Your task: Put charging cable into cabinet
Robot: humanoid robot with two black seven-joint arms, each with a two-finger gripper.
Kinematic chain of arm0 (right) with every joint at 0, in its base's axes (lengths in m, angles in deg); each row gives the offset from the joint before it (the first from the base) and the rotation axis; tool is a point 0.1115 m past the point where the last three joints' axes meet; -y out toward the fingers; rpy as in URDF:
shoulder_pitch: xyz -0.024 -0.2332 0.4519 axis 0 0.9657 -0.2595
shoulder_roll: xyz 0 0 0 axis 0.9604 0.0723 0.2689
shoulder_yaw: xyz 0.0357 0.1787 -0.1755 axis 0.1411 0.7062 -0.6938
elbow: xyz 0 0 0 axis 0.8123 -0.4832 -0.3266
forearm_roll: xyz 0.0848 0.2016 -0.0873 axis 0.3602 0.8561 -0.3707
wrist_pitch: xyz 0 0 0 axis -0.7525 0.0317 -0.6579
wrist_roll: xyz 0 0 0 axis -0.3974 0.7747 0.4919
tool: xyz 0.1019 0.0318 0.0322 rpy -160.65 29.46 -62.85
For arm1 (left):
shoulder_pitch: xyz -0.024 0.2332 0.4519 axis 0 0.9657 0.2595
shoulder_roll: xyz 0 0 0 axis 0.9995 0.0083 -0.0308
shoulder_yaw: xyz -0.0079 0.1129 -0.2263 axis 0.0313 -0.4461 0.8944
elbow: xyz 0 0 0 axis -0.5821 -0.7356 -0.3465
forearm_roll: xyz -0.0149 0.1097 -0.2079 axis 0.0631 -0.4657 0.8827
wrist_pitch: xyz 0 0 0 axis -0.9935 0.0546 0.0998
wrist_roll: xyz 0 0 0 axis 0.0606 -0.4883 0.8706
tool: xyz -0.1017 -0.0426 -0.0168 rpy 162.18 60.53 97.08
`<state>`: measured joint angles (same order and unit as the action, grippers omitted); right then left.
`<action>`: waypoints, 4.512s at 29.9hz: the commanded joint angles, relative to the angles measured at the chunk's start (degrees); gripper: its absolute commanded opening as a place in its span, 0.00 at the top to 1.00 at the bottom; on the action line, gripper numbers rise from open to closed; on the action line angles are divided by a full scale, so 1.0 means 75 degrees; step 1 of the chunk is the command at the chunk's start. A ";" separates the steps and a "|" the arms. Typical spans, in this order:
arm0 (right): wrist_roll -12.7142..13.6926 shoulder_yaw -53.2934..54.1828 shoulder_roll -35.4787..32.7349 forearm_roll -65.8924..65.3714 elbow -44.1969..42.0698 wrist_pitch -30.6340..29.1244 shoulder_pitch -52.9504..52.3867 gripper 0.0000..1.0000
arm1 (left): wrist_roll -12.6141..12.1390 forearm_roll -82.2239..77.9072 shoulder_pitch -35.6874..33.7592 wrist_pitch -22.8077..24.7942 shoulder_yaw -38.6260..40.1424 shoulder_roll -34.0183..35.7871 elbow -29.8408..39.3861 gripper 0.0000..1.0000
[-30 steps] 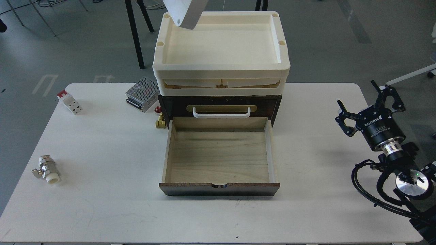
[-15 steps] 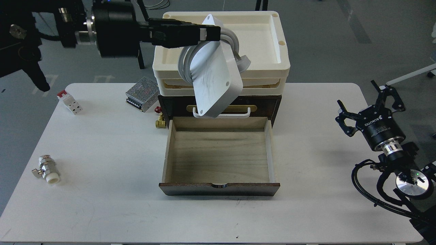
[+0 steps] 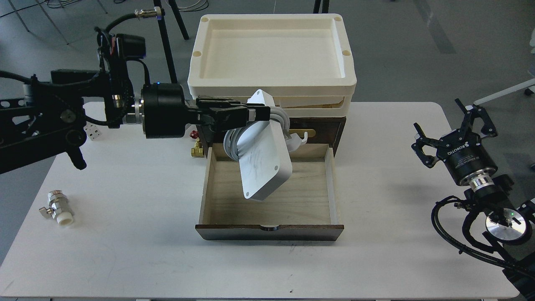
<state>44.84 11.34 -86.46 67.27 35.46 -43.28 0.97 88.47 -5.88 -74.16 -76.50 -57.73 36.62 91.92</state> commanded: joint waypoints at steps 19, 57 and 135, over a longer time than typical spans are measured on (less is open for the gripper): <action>-0.0004 -0.0004 0.0002 0.0000 0.0000 -0.0001 0.0000 0.01 | 0.0001 -0.0646 0.2213 -0.1264 -0.0036 -0.1360 -0.1233 0.95; -0.0004 0.0008 -0.0010 0.0000 0.0000 -0.0001 0.0000 0.01 | 0.0001 -0.0634 0.2824 -0.1370 -0.0082 -0.3587 -0.4691 0.92; -0.0004 -0.0109 0.0002 -0.0023 0.0140 -0.0048 0.0000 0.01 | 0.0001 0.7850 0.4710 0.1124 0.4077 -0.1922 -0.7654 0.14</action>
<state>44.80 10.50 -86.44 67.03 36.35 -43.58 0.95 88.48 52.59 -38.83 -72.70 -30.70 24.79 40.28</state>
